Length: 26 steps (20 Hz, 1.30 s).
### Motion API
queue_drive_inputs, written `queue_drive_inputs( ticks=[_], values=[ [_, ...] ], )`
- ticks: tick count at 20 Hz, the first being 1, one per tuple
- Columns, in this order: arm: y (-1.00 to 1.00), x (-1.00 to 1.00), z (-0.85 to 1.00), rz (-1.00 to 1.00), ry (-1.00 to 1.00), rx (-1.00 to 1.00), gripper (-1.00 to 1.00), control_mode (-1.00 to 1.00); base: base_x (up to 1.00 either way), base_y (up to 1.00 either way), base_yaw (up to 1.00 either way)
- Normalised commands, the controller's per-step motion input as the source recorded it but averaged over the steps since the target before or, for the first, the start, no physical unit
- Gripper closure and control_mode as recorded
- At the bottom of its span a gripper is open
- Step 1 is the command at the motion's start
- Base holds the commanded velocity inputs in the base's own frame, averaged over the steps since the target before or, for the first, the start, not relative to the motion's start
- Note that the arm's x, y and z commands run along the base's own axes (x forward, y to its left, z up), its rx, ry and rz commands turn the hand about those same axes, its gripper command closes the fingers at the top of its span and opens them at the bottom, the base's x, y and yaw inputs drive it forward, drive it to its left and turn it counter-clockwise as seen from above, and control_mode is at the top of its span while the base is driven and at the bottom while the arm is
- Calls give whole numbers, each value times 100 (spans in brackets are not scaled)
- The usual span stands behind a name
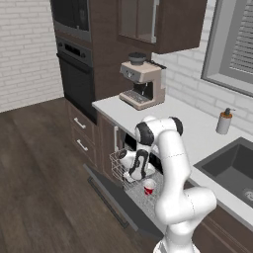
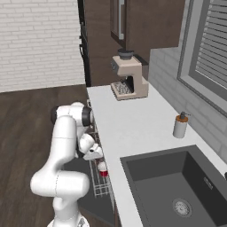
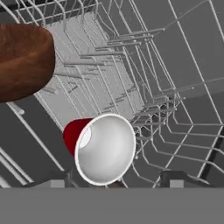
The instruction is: Pick up the cup and bowl from the counter, place them in the dishwasher, and close the dishwasher door.
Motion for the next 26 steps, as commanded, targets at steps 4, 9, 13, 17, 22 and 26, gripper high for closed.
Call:
queue_drive_inputs(
  ticks=[4, 9, 13, 17, 22, 26],
  values=[
    [26, -92, 28, 0, -3, 2, -100, -100, 0, 0, 0],
    [42, -69, 97, 0, -13, 4, -100, -100, 0, 0, 0],
    [54, -56, 100, 0, -10, 2, -100, -100, 0, 0, 0],
    [73, -52, 100, 0, 0, 0, -100, -100, 0, 0, 0],
    [85, -24, 100, 0, 3, 0, -100, -100, 0, 0, 0],
    [89, -15, 100, 0, 8, -3, -100, -100, 0, 0, 0]
  ],
)
